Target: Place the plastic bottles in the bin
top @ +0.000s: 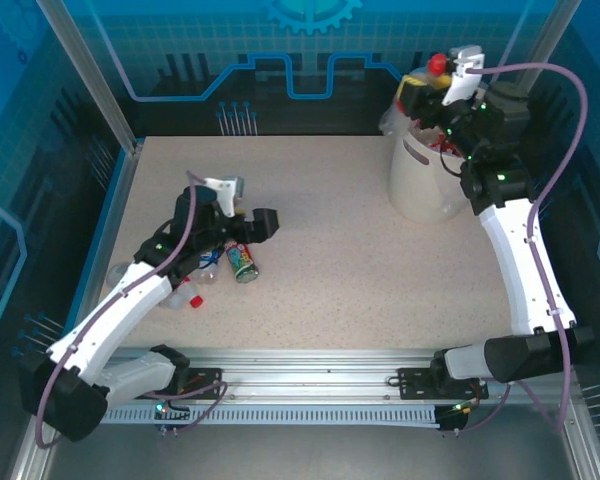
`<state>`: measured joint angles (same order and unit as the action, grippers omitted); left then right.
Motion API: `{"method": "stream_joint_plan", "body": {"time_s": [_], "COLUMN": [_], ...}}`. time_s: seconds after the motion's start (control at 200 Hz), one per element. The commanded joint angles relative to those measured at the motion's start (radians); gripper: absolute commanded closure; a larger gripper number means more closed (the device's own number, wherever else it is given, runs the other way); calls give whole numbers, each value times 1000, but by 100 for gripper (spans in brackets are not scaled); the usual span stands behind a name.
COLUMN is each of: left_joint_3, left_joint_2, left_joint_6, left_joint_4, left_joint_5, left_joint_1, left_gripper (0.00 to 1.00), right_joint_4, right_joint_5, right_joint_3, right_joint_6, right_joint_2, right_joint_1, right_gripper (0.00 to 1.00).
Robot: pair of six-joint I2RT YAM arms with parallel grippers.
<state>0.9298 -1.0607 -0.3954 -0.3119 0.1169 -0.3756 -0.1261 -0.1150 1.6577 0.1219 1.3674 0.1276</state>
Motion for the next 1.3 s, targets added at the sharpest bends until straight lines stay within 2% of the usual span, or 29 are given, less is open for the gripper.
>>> {"method": "stream_joint_plan", "body": {"time_s": [0.0,0.18,0.375,0.56,0.685,0.845,1.066,1.296], "left_joint_3": [-62,-138,-163,-133,-98,-56,-34,-23], "left_joint_2": [65,128,127,110,98,60,28,36], "left_joint_6": [-109,-152,-197,-168,-123,-64,-22,-1], "left_joint_4": [-122,-140,-168,-208,-260,-294,-341,-392], "left_joint_5": [-36,-40,-119,-138,-203,-215,-240,-259], "left_joint_1": [75,159,203,257,294,354,381,385], "left_gripper": [3,5,6,6,6,6,5,5], "right_joint_4": [123,68,-148,-237,-286,-343,-408,-430], "right_joint_5": [141,226,307,337,343,324,281,259], "right_joint_3": [7,76,192,202,205,230,279,297], "right_joint_6": [-138,-216,-231,-244,-257,-257,-221,-199], "right_joint_2": [-8,49,170,241,294,370,478,545], "right_joint_1": [-25,-74,-111,-111,-112,-127,-161,-186], "right_gripper": [74,73,72,72,71,71,70,63]}}
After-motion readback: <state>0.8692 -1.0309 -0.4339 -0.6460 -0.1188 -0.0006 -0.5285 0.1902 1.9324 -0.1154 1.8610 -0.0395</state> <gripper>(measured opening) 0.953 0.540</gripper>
